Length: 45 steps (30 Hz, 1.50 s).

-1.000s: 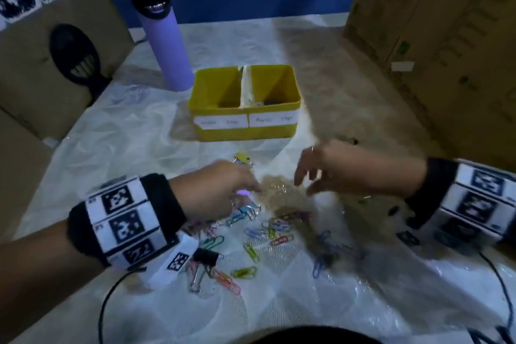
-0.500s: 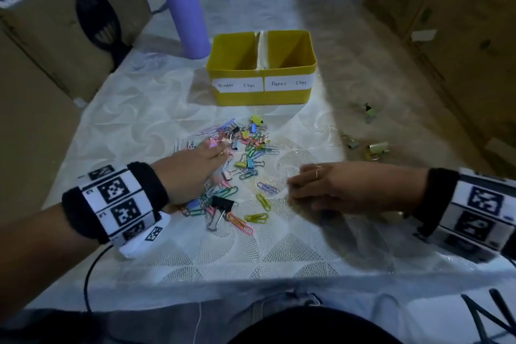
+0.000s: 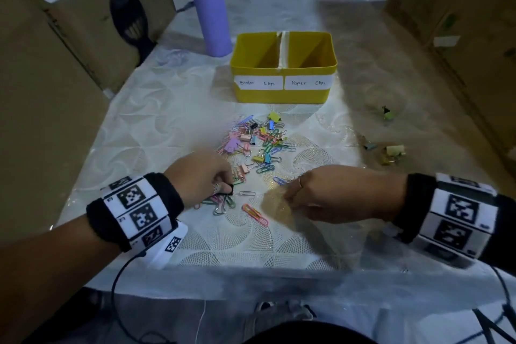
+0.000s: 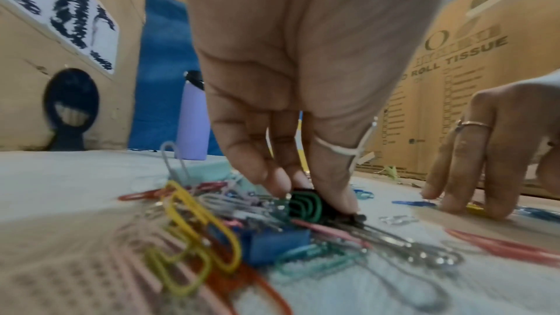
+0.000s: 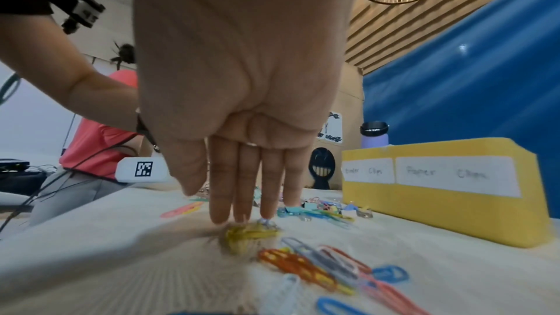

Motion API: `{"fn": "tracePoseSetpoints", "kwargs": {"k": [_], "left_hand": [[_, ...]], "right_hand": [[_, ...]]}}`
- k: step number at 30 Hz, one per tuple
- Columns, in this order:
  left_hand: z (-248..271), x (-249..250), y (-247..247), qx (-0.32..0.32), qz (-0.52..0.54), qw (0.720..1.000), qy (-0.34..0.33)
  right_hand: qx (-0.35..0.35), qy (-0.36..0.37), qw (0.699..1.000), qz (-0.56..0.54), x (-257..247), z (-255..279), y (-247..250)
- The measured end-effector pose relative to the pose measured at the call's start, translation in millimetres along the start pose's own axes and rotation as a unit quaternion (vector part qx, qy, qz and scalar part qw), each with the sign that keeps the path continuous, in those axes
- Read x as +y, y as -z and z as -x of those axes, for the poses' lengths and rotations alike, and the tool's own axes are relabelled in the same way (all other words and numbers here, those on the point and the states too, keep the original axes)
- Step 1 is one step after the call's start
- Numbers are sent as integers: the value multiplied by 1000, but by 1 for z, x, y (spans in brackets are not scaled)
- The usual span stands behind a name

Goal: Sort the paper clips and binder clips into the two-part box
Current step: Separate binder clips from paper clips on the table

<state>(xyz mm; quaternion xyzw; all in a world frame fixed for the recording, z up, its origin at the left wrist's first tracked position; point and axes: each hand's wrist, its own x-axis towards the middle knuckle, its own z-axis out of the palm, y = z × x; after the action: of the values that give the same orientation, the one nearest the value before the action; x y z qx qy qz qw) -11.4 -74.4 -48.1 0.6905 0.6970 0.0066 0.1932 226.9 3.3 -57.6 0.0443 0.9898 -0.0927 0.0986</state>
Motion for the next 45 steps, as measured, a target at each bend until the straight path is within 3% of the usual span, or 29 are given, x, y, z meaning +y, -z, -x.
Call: {"fn": "tracePoseSetpoints", "kwargs": {"k": [3, 6, 10, 14, 19, 23, 29, 32, 36, 41, 45], "left_hand": [[1, -9, 3, 0, 13, 1000, 7], [4, -13, 3, -1, 6, 1000, 3], [6, -23, 6, 24, 16, 1000, 5], [11, -21, 6, 27, 57, 998, 4], [16, -16, -9, -4, -22, 1000, -17], [11, -19, -9, 21, 5, 1000, -16], [20, -25, 12, 13, 65, 998, -17], [25, -34, 32, 20, 93, 996, 2], [25, -53, 46, 20, 64, 996, 53], [23, -71, 33, 5, 1, 993, 117], [23, -74, 24, 18, 4, 990, 143]], "right_hand": [[45, 50, 996, -59, -13, -23, 1], [6, 112, 987, -114, -31, -44, -8], [-32, 37, 996, -74, -19, -32, 0], [0, -7, 1000, -2, -10, -31, 17], [52, 24, 996, -74, -10, -67, 18], [-41, -3, 999, -7, -2, -87, 6], [-19, 19, 998, 59, 5, -52, 16], [-7, 29, 997, 74, 3, -47, 18], [16, 92, 995, -21, -16, -69, 26], [-28, 145, 987, -62, -41, -118, 9], [-37, 139, 984, -102, -42, -116, 7]]}}
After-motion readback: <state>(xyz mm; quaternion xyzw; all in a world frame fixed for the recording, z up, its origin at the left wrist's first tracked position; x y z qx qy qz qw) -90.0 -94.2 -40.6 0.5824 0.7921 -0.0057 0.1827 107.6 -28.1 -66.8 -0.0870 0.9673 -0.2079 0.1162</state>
